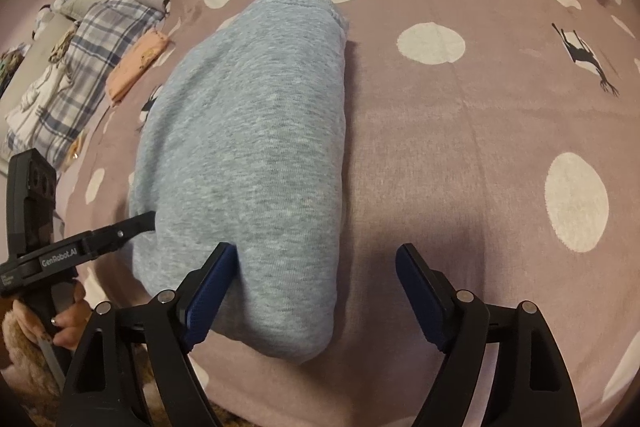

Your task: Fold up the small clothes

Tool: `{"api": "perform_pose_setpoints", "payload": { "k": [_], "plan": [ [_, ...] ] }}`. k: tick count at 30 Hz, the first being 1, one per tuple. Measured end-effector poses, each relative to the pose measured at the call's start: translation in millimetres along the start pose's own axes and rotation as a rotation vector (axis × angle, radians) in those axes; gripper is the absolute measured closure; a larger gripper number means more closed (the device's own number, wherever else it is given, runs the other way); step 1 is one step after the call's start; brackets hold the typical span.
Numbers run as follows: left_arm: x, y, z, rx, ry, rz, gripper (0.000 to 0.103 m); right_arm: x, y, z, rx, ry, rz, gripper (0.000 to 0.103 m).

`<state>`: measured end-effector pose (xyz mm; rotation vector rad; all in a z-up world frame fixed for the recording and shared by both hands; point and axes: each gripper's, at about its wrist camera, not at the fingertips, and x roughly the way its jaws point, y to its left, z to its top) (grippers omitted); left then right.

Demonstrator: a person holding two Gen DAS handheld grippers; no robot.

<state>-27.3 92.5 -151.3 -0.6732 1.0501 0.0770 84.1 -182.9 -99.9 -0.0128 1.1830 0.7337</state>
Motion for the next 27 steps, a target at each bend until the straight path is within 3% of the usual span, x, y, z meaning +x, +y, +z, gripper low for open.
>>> {"api": "perform_pose_setpoints", "payload": {
  "k": [5,9,15,21,27],
  "plan": [
    [-4,0,0,-0.003,-0.007,0.012,0.037,-2,2,0,-0.004,-0.014,-0.032,0.013],
    [-9,1,2,-0.004,-0.009,0.013,0.029,-5,2,1,-0.006,-0.028,-0.039,0.013],
    [-21,-2,10,0.024,-0.042,0.005,0.009,-11,0,8,0.006,-0.058,-0.022,0.013],
    [-13,-15,26,0.047,-0.048,-0.023,0.006,-5,0,26,0.017,-0.062,0.019,0.012],
    [11,-23,41,0.049,0.017,-0.059,0.006,6,5,41,0.011,-0.047,0.055,0.012]
  ]
}}
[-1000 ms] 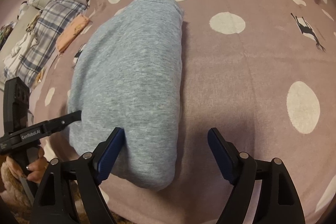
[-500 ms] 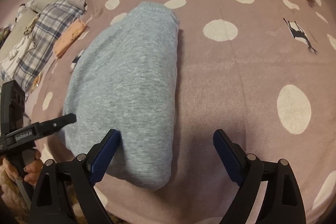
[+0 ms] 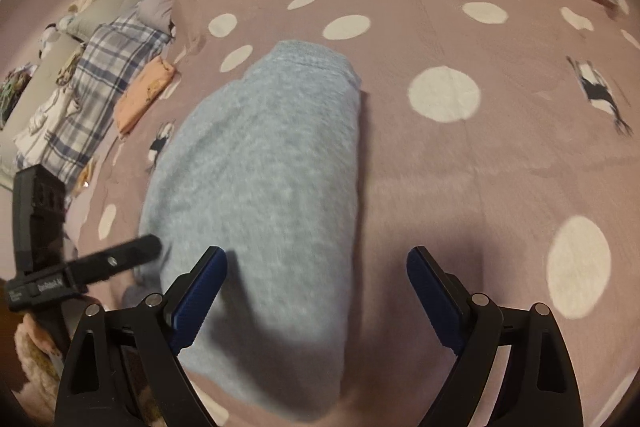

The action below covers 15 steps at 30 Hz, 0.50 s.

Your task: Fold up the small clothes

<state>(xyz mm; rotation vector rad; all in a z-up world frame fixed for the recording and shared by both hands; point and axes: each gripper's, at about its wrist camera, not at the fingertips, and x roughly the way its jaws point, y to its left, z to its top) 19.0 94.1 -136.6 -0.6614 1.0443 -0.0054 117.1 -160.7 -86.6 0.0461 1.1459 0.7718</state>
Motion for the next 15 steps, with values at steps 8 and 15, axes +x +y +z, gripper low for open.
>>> {"api": "perform_pose_setpoints", "payload": {
  "k": [8,15],
  "plan": [
    [18,-5,9,0.001,0.033,0.007,0.006,25,4,11,0.013,0.055,0.054,0.012],
    [23,-4,14,0.003,0.036,-0.004,0.008,40,6,16,-0.004,0.089,0.080,0.012]
  ]
}}
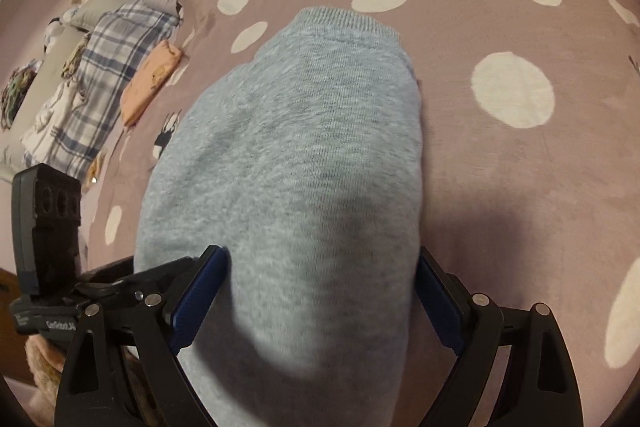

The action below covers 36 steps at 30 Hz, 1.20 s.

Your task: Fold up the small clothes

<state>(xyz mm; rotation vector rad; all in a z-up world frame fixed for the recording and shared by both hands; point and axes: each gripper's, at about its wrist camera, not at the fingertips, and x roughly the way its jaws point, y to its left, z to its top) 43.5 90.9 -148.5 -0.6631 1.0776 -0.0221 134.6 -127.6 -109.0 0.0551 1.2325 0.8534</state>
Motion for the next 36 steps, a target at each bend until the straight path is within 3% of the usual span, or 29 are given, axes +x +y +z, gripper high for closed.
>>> {"api": "perform_pose_setpoints", "payload": {
  "k": [3,5,9,12,15,25,31,36],
  "plan": [
    [3,-4,1,0.015,-0.004,-0.007,0.019,4,-5,2,0.020,0.006,0.033,0.012],
    [6,-6,2,0.013,0.006,-0.046,0.038,4,-9,3,0.026,0.007,0.049,0.016],
    [7,-15,2,-0.004,0.014,-0.083,0.058,-2,-8,0,0.010,-0.002,0.055,0.040],
    [0,-29,1,0.023,-0.016,-0.058,0.065,-13,-4,-3,-0.008,-0.033,0.059,0.062],
    [-11,-47,0,0.052,-0.055,-0.027,0.069,-27,2,-4,-0.038,-0.067,0.060,0.068],
    [-21,-114,1,0.192,-0.131,-0.078,0.070,-96,-20,4,-0.053,-0.196,0.018,0.068],
    [13,-140,14,0.240,-0.087,-0.100,0.070,-106,-49,3,0.012,-0.237,-0.036,0.068],
    [46,-145,20,0.248,-0.035,-0.072,0.070,-93,-74,4,0.073,-0.209,-0.054,0.068]
  ]
}}
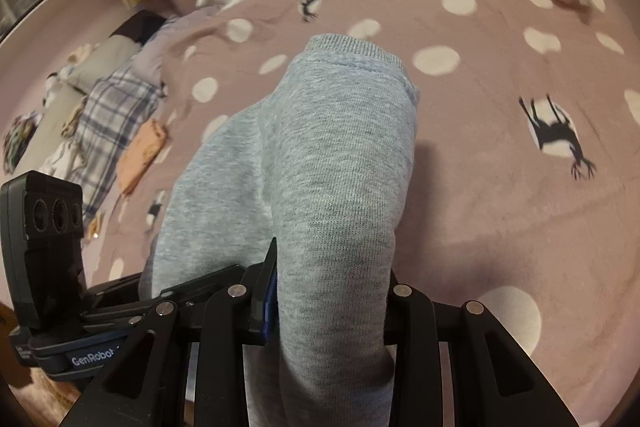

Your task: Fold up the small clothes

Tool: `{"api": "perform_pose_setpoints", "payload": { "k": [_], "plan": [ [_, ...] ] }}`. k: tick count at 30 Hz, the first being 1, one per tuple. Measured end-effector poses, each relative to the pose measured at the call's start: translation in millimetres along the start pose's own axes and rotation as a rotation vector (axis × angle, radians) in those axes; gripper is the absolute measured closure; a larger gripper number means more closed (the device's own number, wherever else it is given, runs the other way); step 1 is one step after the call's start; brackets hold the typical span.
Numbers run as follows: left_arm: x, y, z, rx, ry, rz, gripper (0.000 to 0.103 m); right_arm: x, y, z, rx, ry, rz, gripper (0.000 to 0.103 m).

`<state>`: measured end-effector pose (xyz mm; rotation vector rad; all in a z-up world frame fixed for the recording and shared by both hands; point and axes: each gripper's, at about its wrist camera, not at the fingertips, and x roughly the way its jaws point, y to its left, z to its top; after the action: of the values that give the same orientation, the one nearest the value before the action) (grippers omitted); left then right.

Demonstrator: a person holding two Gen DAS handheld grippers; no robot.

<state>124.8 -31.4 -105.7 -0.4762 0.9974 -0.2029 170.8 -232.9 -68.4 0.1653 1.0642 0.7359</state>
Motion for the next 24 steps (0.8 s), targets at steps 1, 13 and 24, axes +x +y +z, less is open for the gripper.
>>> {"api": "perform_pose_setpoints", "payload": {
  "k": [1,13,24],
  "plan": [
    [5,1,1,-0.002,0.009,0.006,0.070,3,-5,1,0.010,0.008,-0.002,0.068],
    [10,7,-5,-0.029,0.048,0.069,0.056,14,-20,-4,0.033,0.039,-0.110,0.040],
    [-89,-16,-11,0.078,-0.203,0.112,0.009,-74,12,-9,-0.078,-0.224,-0.290,0.008]
  ]
}}
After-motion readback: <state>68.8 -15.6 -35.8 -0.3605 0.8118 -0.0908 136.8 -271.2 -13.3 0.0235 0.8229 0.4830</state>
